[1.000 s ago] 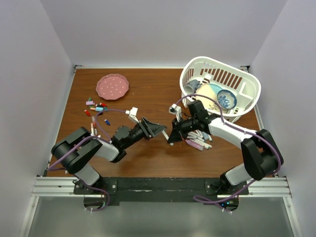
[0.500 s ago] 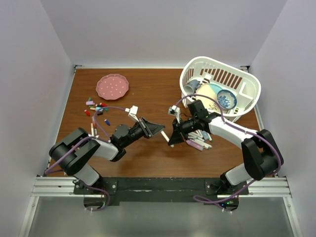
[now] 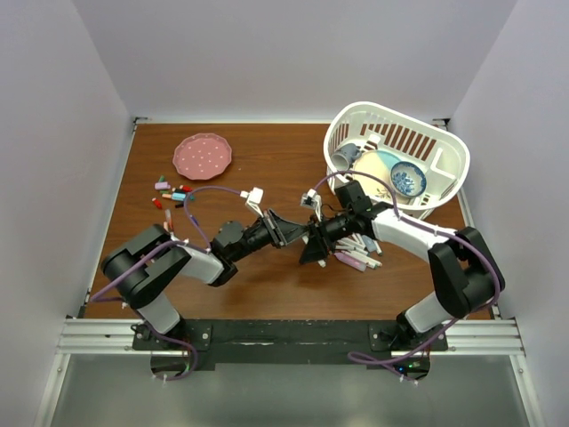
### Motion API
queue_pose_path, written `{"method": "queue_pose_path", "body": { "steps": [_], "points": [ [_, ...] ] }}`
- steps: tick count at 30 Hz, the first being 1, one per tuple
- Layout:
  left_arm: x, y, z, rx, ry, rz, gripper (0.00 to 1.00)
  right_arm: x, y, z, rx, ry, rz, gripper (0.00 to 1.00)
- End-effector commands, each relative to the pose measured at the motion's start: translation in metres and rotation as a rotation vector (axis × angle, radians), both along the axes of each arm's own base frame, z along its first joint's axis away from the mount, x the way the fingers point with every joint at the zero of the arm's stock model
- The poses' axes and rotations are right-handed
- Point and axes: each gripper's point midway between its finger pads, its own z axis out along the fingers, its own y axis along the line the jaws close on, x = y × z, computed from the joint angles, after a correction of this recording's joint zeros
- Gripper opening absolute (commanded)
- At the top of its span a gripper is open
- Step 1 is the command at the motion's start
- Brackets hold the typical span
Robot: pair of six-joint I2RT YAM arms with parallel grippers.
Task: Open the pen caps
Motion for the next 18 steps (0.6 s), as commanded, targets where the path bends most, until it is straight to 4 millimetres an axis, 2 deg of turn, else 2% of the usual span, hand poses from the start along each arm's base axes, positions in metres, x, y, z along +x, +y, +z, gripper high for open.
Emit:
{"method": "queue_pose_path", "body": {
  "steps": [1, 2, 4, 5, 6, 7, 8, 9, 10, 12, 13, 15, 17, 18],
  "points": [
    [-0.002, 0.003, 0.066, -0.180, -0.199, 0.002, 0.00, 0.010, 0.006, 0.027, 0.082, -0.066, -0.017, 0.00],
    [0.000, 0.007, 0.073, -0.189, -0.218, 0.015, 0.00, 0.011, 0.005, 0.025, 0.078, -0.064, -0.023, 0.00],
    [0.021, 0.029, 0.080, -0.178, -0.226, 0.092, 0.00, 0.008, 0.004, 0.020, 0.069, -0.049, -0.027, 0.00],
    [0.029, 0.045, 0.100, -0.191, -0.275, 0.142, 0.00, 0.007, 0.003, 0.019, 0.065, -0.040, -0.026, 0.00],
    [0.059, 0.071, 0.093, -0.135, -0.240, 0.243, 0.00, 0.006, 0.002, 0.018, 0.061, -0.032, -0.027, 0.00],
    [0.074, 0.087, 0.106, -0.123, -0.260, 0.303, 0.00, 0.004, 0.003, 0.018, 0.062, -0.026, -0.023, 0.00],
    [0.082, 0.109, 0.134, -0.111, -0.333, 0.380, 0.00, 0.003, 0.002, 0.017, 0.058, -0.019, -0.027, 0.00],
    [0.106, 0.137, 0.126, -0.030, -0.286, 0.477, 0.00, 0.002, 0.001, 0.018, 0.059, -0.016, -0.025, 0.00],
    [0.116, 0.151, 0.154, -0.022, -0.337, 0.532, 0.00, 0.001, 0.001, 0.017, 0.059, -0.009, -0.024, 0.00],
    [0.131, 0.188, 0.173, 0.070, -0.378, 0.668, 0.00, -0.002, 0.002, 0.019, 0.069, 0.003, -0.015, 0.00],
    [0.134, 0.199, 0.192, 0.072, -0.410, 0.708, 0.00, -0.002, 0.002, 0.020, 0.072, 0.006, -0.014, 0.00],
    [0.138, 0.218, 0.200, 0.107, -0.419, 0.755, 0.00, 0.001, 0.001, 0.019, 0.062, -0.007, -0.021, 0.00],
    [0.140, 0.228, 0.199, 0.131, -0.398, 0.775, 0.00, 0.016, -0.007, 0.006, -0.045, -0.075, -0.095, 0.00],
    [0.145, 0.234, 0.175, 0.194, -0.310, 0.785, 0.00, 0.028, -0.012, 0.001, -0.096, -0.148, -0.123, 0.00]
  ]
}}
